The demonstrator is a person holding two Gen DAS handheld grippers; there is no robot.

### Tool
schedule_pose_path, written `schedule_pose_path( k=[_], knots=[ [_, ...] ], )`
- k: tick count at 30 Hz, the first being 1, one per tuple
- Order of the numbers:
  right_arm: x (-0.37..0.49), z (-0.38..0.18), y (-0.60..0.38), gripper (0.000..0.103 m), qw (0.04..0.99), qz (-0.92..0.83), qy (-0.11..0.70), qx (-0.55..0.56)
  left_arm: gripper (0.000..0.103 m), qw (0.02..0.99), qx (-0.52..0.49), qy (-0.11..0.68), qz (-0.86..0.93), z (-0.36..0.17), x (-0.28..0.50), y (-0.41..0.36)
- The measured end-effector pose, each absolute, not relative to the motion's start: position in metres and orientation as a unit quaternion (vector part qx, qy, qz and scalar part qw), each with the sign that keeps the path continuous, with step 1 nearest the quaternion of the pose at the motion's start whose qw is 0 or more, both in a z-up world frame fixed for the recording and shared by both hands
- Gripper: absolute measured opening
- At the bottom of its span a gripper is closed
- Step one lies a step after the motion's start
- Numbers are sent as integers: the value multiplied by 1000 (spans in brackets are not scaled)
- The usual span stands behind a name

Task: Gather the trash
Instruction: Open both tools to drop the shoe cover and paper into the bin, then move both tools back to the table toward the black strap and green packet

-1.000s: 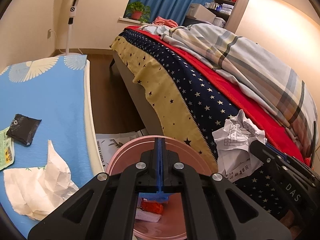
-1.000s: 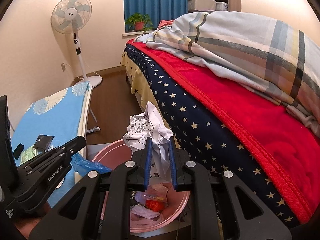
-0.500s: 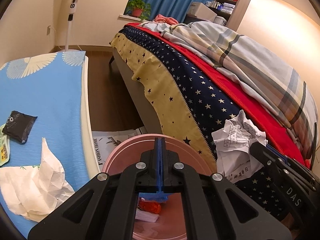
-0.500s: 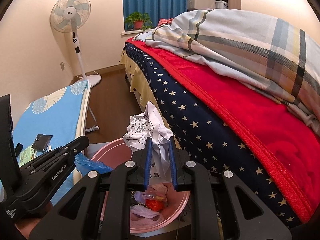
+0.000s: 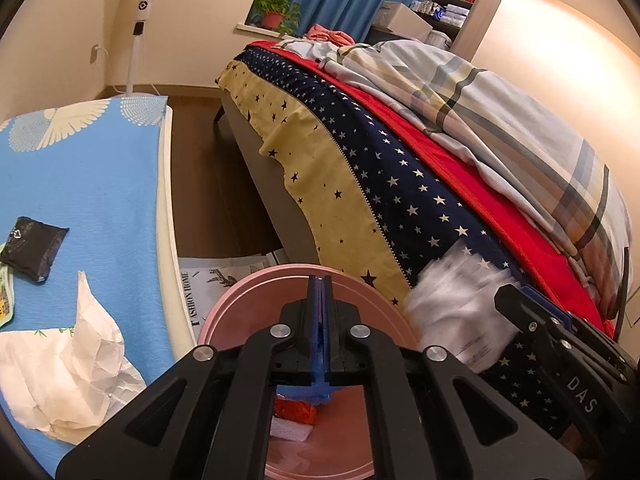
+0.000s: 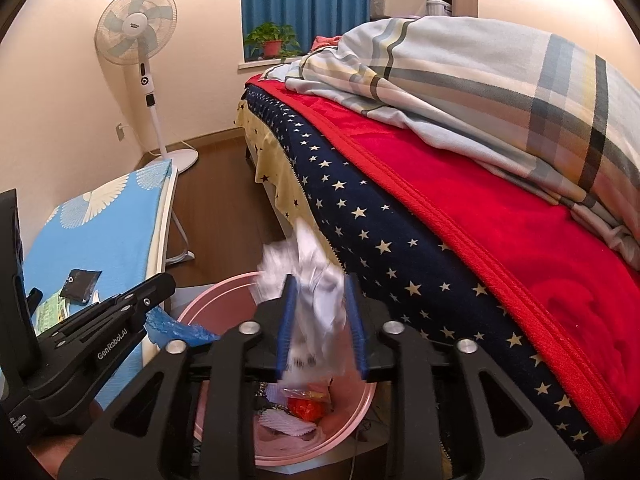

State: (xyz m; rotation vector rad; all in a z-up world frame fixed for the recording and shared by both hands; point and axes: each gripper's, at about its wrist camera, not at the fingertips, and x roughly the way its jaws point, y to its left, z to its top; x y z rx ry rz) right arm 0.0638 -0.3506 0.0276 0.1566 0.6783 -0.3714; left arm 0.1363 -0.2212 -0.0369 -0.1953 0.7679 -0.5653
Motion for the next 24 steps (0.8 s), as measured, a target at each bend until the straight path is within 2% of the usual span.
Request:
schedule_pose_path(
  k=[1, 3, 24],
  knots=[
    [63, 28, -351, 35, 923, -182, 329, 77, 15, 884, -92, 369, -271, -37, 136, -221],
    [62, 28, -352, 37, 923, -185, 328, 77, 22, 885, -93, 367, -270, -36, 135, -220],
    [52, 49, -326, 38, 946, -132, 279, 96, 22, 915, -115, 318, -220, 3, 115, -141]
  ],
)
